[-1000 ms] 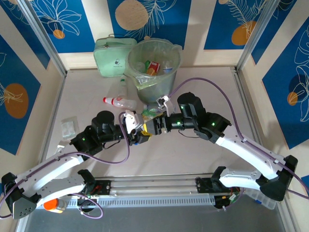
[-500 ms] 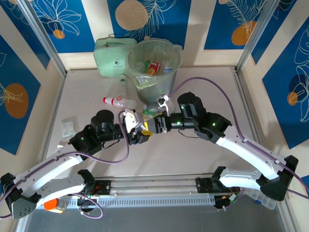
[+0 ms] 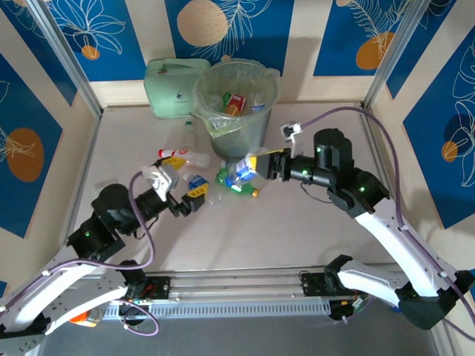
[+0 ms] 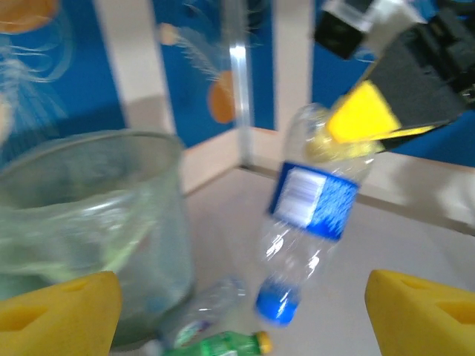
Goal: Put the plastic bottles in the bin
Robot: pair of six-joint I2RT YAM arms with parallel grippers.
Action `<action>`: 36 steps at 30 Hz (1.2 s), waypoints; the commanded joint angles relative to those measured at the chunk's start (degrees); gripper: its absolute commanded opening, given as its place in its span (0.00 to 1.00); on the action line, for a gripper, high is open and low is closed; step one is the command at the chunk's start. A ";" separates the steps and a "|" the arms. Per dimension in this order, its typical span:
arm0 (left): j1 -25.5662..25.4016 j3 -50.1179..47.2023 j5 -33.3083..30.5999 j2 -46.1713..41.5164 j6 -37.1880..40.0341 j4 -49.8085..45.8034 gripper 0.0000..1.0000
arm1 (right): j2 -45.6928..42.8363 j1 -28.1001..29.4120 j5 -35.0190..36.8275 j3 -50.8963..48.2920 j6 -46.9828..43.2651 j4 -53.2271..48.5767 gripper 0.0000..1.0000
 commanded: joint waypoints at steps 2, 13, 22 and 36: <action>-0.35 1.48 -22.89 0.27 -1.63 -7.99 0.85 | 1.00 -7.31 -0.63 4.42 1.91 -0.55 0.46; -0.09 -0.43 -24.32 3.88 -0.57 -8.22 0.85 | 18.10 -14.95 -0.54 27.20 2.81 0.92 0.46; 0.54 -1.32 -21.25 4.75 0.03 -9.08 0.86 | 37.78 -15.47 0.98 46.77 2.20 -2.02 0.46; 2.36 -2.20 -16.41 5.52 -1.08 -7.74 0.85 | 68.42 -13.92 -12.72 76.83 2.10 -15.35 0.47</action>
